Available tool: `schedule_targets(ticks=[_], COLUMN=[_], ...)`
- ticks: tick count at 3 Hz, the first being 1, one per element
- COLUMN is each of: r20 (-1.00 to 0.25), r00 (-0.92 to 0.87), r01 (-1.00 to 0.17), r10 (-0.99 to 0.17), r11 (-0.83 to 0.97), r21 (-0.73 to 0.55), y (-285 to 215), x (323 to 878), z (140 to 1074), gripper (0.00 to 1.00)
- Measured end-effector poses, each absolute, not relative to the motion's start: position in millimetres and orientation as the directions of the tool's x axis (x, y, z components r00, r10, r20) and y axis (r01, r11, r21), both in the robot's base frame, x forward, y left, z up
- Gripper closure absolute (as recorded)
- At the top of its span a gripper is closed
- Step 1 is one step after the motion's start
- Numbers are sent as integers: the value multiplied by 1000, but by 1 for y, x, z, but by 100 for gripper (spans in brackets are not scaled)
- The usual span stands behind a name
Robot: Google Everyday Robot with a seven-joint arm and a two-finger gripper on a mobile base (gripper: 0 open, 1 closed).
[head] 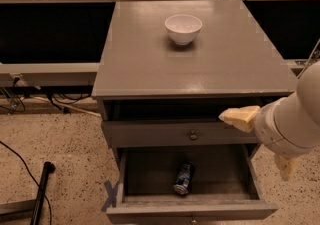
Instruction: Pick pepsi can from middle drawer and place on counter
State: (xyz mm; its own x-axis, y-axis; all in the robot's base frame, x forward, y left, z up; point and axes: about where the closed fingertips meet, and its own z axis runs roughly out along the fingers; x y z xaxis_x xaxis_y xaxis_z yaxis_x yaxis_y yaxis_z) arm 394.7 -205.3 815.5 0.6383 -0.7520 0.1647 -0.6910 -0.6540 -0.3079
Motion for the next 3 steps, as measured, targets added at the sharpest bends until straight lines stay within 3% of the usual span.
schedule_targets(ticks=[1, 3], r20=[143, 141], r00=[675, 747], r01=[-644, -575], r10=[-724, -650], r11=[-673, -737], r21=[-363, -354], y=[-228, -221], x=[404, 407], z=[778, 768], gripper=[0, 0])
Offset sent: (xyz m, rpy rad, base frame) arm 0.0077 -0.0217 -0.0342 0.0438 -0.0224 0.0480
